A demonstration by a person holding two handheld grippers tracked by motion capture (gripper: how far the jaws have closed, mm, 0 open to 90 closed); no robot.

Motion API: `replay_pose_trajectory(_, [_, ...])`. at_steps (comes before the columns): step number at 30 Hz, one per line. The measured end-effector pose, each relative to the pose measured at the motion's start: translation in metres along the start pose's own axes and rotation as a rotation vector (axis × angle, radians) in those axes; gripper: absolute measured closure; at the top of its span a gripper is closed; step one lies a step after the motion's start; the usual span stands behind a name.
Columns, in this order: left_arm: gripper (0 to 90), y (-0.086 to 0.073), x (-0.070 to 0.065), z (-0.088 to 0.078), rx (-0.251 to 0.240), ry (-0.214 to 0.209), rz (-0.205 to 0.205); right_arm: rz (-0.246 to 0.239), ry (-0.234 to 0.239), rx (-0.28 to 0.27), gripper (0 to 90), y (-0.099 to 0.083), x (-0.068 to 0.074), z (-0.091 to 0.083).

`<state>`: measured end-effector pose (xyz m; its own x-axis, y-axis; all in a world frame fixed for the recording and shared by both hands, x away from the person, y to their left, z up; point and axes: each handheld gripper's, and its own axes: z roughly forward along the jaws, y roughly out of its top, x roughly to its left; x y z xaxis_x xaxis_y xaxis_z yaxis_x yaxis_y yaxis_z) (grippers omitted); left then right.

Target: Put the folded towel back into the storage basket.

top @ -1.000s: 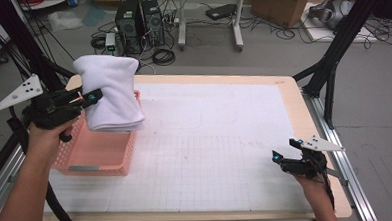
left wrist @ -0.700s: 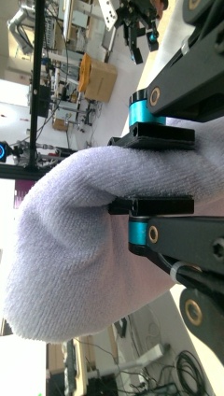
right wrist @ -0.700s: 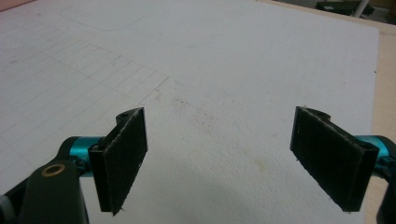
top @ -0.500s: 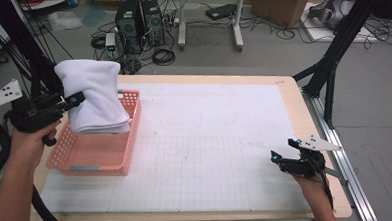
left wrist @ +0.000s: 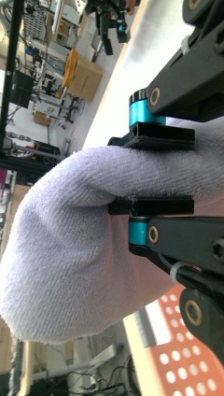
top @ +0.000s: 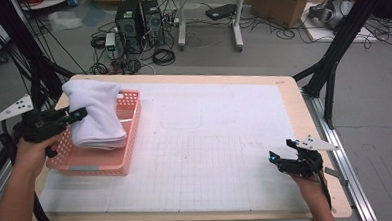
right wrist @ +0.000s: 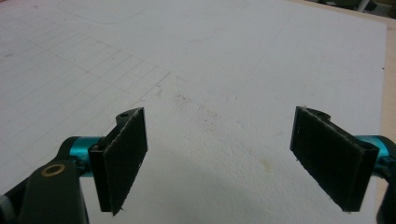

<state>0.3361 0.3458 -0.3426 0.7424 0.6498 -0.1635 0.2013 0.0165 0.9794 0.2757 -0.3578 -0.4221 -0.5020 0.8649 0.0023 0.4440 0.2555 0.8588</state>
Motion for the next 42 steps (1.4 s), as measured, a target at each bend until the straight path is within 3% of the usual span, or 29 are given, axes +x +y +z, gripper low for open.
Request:
replay_pose_trajectory(9, [71.3,-0.013,0.003,0.012,0.026,-0.016,-0.02,-0.003,0.001,0.005,17.7,0.0,0.001,0.002])
replay_pose_trajectory(22, [68.8,-0.03,0.008,0.022,0.1,0.03,-0.076,-0.008,0.0,0.01,17.7,-0.001,0.002,0.002])
replay_pose_trajectory(29, [61.7,-0.031,0.011,0.021,0.155,0.087,-0.119,-0.013,-0.006,0.011,17.7,-0.001,0.001,0.002])
replay_pose_trajectory(35, [42.8,-0.031,0.013,0.022,0.198,0.153,-0.181,-0.014,-0.005,0.012,17.7,-0.001,0.001,0.003])
replay_pose_trajectory(39, [36.5,-0.024,0.011,0.02,0.215,0.211,-0.165,-0.011,-0.003,0.012,17.7,-0.001,0.001,0.002])
replay_pose_trajectory(42, [33.9,-0.015,0.008,0.014,0.199,0.315,-0.126,-0.012,-0.003,0.012,17.6,-0.001,0.001,0.002])
